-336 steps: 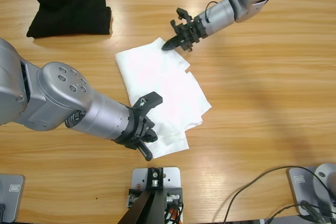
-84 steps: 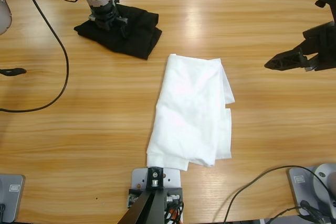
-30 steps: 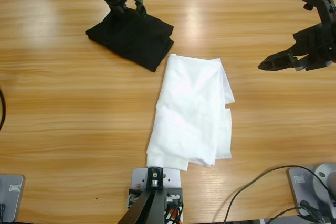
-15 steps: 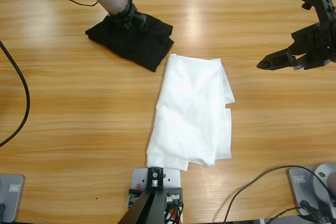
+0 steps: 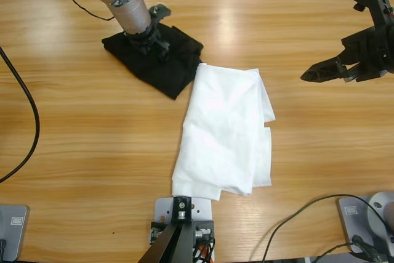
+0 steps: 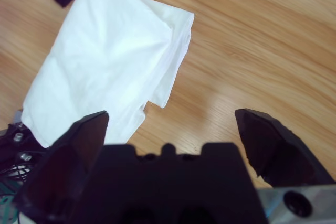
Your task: Fold clothes
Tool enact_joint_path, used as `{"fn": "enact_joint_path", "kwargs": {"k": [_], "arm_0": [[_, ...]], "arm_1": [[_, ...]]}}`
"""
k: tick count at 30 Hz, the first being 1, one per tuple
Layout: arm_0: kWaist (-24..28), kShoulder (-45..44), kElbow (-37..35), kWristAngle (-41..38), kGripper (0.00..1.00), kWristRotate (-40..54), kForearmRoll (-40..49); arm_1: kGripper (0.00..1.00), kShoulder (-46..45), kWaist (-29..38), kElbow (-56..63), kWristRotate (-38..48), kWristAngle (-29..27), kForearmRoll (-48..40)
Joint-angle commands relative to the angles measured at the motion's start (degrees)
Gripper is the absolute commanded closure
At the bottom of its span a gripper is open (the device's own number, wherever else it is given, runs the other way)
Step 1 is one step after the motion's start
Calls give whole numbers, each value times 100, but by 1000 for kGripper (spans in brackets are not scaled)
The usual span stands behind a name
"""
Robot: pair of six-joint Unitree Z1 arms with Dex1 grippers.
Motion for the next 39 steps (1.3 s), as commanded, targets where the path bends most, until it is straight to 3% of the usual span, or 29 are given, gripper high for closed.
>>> {"fn": "enact_joint_path", "kwargs": {"k": [1,5,8,13,19,23,28,32,37,39], "arm_0": [[-68,-397,2054,-635,0,926,-261],[-5,-1040,3655,-413,0,1430,-1472],[-89,-1089,3972,126,0,1845,-1562],[-161,-1181,4483,916,0,3515,-1910],[-636,-1497,5039,536,0,4891,-1847],[-877,-1754,5476,-192,4,5009,-1913],[-905,-1845,5501,-404,27,5106,-1894],[-638,-2114,5360,-425,27,5097,-1810],[-520,-2562,4700,-592,27,5063,-1071],[-319,-2881,4257,-1243,32,4770,-755]], "arm_1": [[9,-36,31,153,-17,106,-62],[9,-84,31,158,0,146,-50],[9,-177,31,172,28,150,-11],[9,-305,31,184,67,150,43],[9,-370,31,269,83,143,6],[9,-347,31,274,113,150,-48],[9,-372,31,337,132,150,-80],[9,-474,31,369,150,160,-88],[9,-588,31,323,209,201,-115],[4,-644,31,269,348,218,-101]]}}
